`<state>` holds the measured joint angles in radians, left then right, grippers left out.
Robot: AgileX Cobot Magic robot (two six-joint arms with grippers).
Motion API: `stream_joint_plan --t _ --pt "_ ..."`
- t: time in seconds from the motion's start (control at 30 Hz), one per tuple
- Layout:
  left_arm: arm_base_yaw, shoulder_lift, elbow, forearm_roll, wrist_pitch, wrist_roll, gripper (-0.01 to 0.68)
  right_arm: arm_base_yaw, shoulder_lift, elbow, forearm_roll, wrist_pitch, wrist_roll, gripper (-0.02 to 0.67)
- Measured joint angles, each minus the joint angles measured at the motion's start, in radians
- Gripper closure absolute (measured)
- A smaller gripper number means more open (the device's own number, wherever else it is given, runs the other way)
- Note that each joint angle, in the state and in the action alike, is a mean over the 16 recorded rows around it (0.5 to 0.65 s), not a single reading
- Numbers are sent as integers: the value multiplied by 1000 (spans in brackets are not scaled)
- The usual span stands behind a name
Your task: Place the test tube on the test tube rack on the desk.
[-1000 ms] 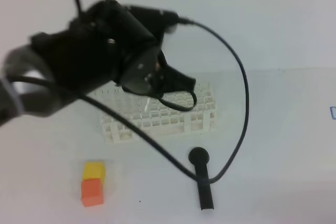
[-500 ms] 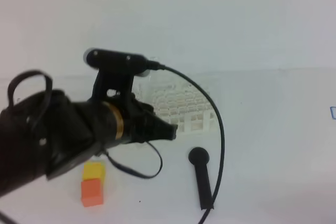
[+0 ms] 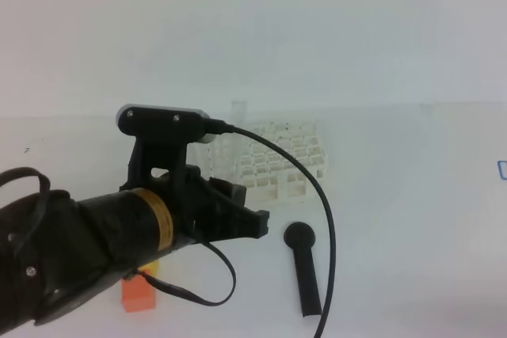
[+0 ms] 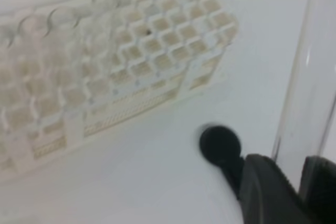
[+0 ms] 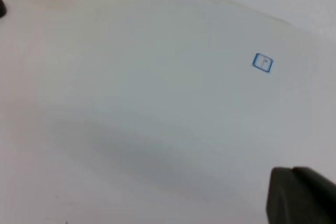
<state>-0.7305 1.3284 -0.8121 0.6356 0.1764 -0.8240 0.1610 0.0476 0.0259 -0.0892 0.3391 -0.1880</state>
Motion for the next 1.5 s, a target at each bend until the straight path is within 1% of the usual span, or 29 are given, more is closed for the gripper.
stream_joint_plan --t 0.23,0.4,0.5,0.63,0.8,0.97,1.07,1.17,1.27,1.37,1.5 --pt "0 -5 17 83 -123 0 562 0 0 0 -48 1 -33 650" --pt "1 -6 17 178 -227 -11 562 0 0 1 -56 -14 -22 650" --pt "2 -7 17 253 -302 -37 562 0 0 2 -22 -51 7 650" --pt "17 -9 17 376 -443 -123 562 0 0 3 86 -128 69 650" --pt "75 -9 17 550 -620 -291 562 0 0 4 265 -247 154 650" --pt "168 -9 17 709 -749 -477 562 0 0 4 436 -358 220 650" --pt "229 -9 17 775 -803 -572 562 0 0 4 500 -402 237 650" --pt "280 -9 17 812 -821 -632 562 0 0 4 527 -433 243 650" --pt "314 -9 17 833 -819 -648 562 0 0 4 536 -452 245 650" --pt "333 -9 17 851 -821 -635 562 0 0 -4 527 -446 242 650" --pt "340 -9 17 886 -838 -598 562 0 0 -42 484 -392 215 650"
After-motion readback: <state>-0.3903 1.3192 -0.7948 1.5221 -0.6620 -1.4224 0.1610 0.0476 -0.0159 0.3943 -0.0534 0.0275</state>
